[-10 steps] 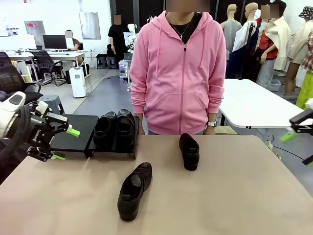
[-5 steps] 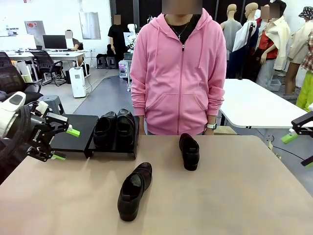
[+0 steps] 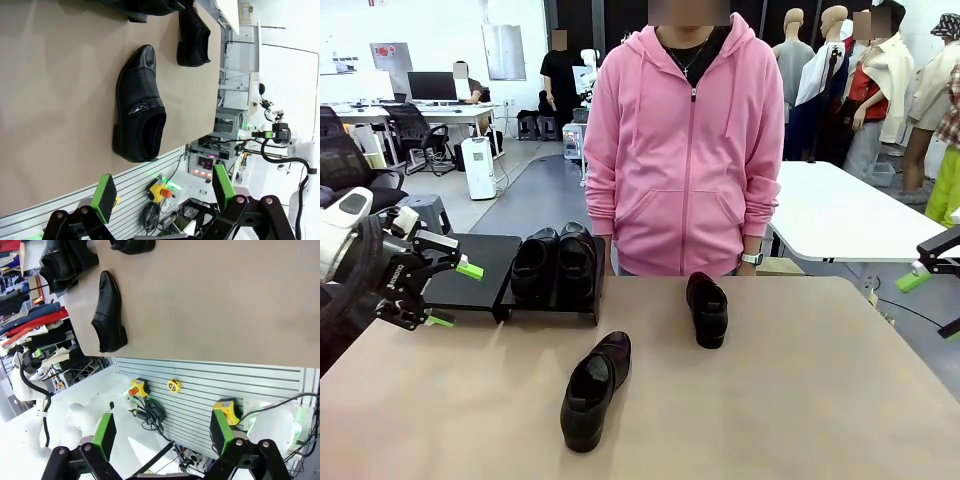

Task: Organize the shoes by placing them on the stand.
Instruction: Place the Shoe from the middle of the table onto the Shoes Stand.

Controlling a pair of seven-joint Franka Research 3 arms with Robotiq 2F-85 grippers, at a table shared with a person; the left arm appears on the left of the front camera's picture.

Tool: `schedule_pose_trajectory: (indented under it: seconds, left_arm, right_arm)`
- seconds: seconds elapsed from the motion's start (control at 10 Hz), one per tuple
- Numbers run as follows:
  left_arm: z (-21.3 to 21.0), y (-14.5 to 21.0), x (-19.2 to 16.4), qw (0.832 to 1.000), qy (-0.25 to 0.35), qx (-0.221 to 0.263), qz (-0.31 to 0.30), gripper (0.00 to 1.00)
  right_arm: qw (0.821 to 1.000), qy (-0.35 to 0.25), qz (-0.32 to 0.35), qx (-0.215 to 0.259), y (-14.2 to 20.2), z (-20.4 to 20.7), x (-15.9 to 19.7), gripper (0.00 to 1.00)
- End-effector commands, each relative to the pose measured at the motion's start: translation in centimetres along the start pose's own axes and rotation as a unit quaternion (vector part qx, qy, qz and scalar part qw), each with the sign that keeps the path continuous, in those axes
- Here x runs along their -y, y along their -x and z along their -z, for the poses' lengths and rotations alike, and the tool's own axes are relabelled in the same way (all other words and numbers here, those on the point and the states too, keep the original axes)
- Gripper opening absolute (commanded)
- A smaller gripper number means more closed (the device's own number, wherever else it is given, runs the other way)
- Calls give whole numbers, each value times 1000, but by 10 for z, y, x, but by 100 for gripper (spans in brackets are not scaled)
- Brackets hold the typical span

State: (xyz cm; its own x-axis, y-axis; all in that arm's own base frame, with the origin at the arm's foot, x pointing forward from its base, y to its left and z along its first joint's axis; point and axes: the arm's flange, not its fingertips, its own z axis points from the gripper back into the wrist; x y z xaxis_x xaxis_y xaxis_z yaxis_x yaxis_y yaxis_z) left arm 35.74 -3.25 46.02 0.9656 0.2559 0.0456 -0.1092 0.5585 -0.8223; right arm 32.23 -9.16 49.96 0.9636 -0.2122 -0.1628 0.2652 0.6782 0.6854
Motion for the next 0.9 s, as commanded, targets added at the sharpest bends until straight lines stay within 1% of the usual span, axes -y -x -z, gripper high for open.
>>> schedule_pose_trajectory:
  seconds: [0.0, 0.8]
  left_arm:
    - [-3, 1, 2, 1000, -3, -3, -3, 100]
    - [0, 0, 0, 1000, 0, 0, 0, 100]
  right_arm:
    - [1000, 5, 7, -4, 1, -2, -1, 100]
    - [1000, 5, 7, -4, 1, -2, -1, 100]
